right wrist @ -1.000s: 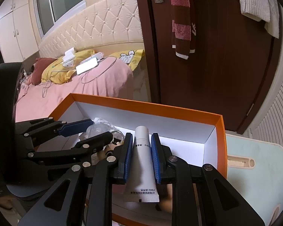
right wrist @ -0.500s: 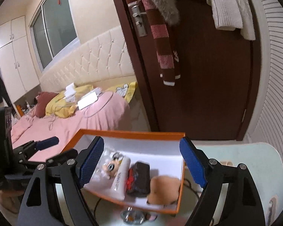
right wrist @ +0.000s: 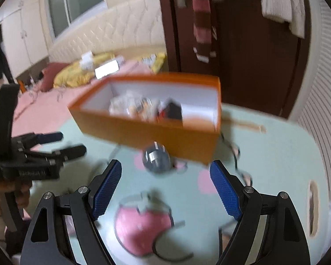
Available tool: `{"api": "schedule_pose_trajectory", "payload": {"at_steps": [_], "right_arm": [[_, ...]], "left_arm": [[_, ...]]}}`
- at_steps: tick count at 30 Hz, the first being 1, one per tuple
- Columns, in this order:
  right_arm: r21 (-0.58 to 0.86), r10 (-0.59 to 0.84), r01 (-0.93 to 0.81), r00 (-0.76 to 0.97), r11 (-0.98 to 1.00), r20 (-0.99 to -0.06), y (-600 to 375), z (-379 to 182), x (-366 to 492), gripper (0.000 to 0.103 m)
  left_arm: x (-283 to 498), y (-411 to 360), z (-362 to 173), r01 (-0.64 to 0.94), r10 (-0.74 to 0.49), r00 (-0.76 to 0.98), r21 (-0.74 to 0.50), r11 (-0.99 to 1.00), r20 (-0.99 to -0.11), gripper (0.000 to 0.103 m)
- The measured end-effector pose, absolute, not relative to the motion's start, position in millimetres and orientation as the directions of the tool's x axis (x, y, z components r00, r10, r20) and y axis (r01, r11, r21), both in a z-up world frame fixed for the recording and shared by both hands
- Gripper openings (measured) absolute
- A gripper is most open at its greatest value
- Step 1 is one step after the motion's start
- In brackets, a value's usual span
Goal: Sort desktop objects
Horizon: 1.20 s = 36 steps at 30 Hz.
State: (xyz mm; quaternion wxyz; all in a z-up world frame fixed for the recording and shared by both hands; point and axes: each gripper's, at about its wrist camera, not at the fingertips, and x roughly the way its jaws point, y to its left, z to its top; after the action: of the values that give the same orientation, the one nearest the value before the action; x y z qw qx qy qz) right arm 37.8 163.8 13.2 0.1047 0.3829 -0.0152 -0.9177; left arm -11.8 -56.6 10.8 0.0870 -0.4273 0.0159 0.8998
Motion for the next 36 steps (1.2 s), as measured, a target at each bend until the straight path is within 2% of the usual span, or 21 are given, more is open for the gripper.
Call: {"api": "schedule_pose_trajectory", "payload": {"at_steps": [3, 6, 12, 17, 22, 36], "right_arm": [[0.113, -0.176, 0.137, -0.666, -0.984, -0.725, 172.6, -2.2, 42.2, 0.083], [0.120, -0.153, 0.096, -0.651, -0.988, -0.744, 180.5, -11.6, 41.4, 0.083], [0.010, -0.057, 0.075, -0.652, -0.997, -0.756, 169.2, -14.8, 40.6, 0.084], [0.005, -0.062, 0.089, -0.652, -0.996, -0.756, 167.1, -15.1, 44.6, 0.086], [0.006, -0.055, 0.079, -0.639, -0.997, -0.767, 170.0, -15.9, 43.5, 0.099], [0.006, -0.054, 0.078, -0.634, -0.997, -0.771, 169.3, -16.5, 43.4, 0.099]], "left_arm": [[-10.7, -52.9, 4.9, -0.167, 0.102, -0.625, 0.004, -0.986, -0.774, 0.094], [-11.3, -50.7, 1.7, -0.168, 0.094, -0.622, 0.016, -0.986, -0.778, 0.102], [-10.6, -52.0, -0.2, -0.164, 0.093, -0.631, 0.015, -0.986, -0.771, 0.102], [-9.2, -50.3, 1.8, -0.160, 0.089, -0.632, 0.017, -0.987, -0.770, 0.102], [-6.9, -50.3, 2.3, -0.161, 0.087, -0.634, 0.020, -0.987, -0.768, 0.103], [-4.9, -47.3, 2.7, -0.157, 0.082, -0.632, 0.023, -0.987, -0.770, 0.103]]}}
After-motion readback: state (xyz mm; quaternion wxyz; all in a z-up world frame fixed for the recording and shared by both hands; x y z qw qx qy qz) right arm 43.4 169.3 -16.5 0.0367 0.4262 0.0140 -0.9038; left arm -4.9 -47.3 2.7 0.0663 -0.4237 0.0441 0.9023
